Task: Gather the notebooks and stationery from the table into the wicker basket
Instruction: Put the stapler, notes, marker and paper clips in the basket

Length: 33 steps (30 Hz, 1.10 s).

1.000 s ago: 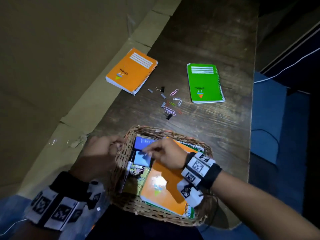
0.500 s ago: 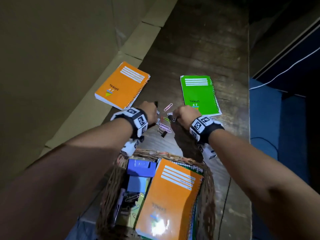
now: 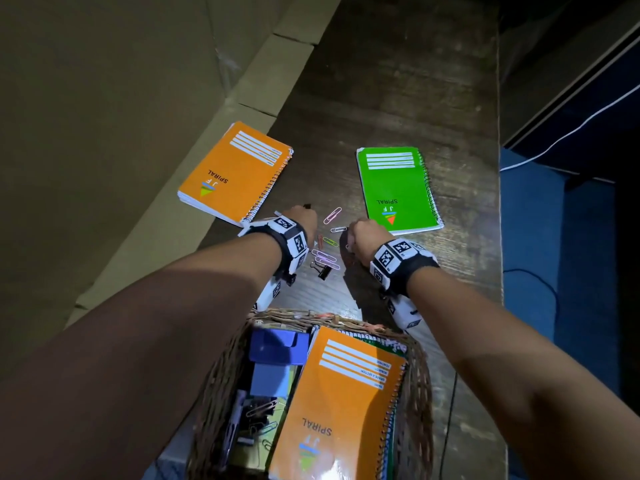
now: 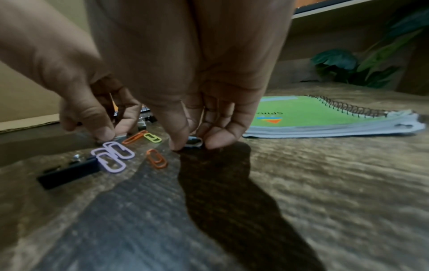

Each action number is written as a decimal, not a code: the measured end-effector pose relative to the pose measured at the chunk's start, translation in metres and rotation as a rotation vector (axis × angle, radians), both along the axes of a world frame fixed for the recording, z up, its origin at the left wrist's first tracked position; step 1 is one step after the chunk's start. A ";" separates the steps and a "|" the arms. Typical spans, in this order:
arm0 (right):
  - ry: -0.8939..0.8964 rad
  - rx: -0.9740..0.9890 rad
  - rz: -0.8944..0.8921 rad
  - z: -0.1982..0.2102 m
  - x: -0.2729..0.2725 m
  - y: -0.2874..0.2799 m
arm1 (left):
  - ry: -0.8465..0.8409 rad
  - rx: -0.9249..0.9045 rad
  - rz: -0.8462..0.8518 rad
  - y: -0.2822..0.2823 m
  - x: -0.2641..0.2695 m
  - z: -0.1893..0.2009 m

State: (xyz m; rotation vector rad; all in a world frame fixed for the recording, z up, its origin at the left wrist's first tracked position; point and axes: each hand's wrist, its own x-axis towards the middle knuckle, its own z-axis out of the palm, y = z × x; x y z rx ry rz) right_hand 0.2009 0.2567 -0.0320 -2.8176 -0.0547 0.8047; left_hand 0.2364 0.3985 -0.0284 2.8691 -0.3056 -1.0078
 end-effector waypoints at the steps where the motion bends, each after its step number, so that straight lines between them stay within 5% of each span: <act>1: 0.003 0.010 -0.017 0.001 -0.002 0.000 | 0.004 0.003 -0.019 -0.001 -0.001 0.001; 12: -0.011 0.206 -0.086 0.052 -0.028 -0.007 | 0.037 0.082 -0.183 0.003 0.001 0.008; 23: 0.146 0.546 0.091 0.085 -0.144 0.072 | 0.041 0.112 -0.212 0.032 -0.002 0.020; 28: 0.174 0.507 0.353 0.070 -0.191 0.114 | 0.056 0.138 -0.168 0.035 -0.019 0.027; 33: 0.126 0.375 0.340 0.073 -0.184 0.106 | -0.016 0.047 -0.151 0.039 -0.003 0.001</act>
